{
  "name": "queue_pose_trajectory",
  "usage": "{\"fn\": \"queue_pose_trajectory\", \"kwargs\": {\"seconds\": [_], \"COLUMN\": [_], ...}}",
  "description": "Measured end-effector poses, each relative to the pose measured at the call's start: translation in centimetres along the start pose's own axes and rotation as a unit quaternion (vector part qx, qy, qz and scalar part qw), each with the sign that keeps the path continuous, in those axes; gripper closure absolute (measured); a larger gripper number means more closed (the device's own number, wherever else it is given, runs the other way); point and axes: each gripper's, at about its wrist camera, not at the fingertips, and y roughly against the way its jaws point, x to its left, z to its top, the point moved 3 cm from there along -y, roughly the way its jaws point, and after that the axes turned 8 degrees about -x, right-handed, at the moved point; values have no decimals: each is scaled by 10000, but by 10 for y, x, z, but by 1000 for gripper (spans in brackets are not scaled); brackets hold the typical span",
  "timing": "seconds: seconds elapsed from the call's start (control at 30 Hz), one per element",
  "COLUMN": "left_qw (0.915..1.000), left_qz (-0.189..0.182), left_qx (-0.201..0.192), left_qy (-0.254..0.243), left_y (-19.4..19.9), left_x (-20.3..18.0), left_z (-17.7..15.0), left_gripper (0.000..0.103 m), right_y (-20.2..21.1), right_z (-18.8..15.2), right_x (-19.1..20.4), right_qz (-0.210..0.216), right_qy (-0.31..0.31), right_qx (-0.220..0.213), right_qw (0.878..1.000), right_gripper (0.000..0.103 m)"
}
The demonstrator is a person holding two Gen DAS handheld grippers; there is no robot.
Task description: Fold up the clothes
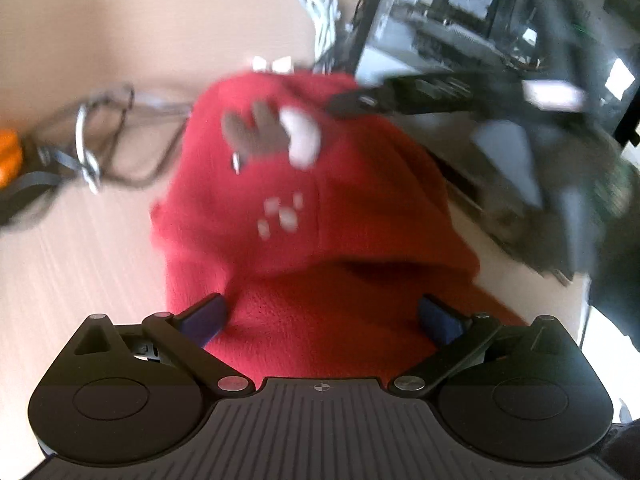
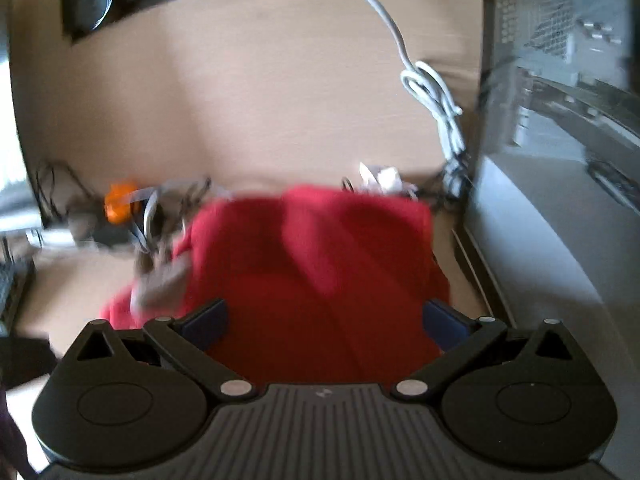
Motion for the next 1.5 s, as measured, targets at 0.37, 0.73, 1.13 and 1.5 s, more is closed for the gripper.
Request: {"fn": "queue_pose_trajectory", "kwargs": {"seconds": [0.37, 0.73, 1.13, 1.5], "left_qw": [9998, 9981, 9987, 9828], "left_qz": [-210, 418, 420, -895], "left_qx": [-45, -172, 1, -411], "left_qy": [-38, -425, -306, 1559], "left_y": [10, 38, 33, -5], "left_x": [-14, 8, 15, 40], "left_z": [-18, -30, -31, 48], "left_gripper": [0, 0, 0, 0], "right_y": [55, 110, 60, 48], "right_z": [-70, -75, -69, -46], "right_x": [5, 46, 56, 19], "right_qz": [-1018, -990, -1221, -975], "right_qy": [144, -20, 432, -467], "right_qx": [329, 274, 295, 20], "right_qw": [9942, 9947, 9911, 9941], "right_gripper": [0, 0, 0, 0]}}
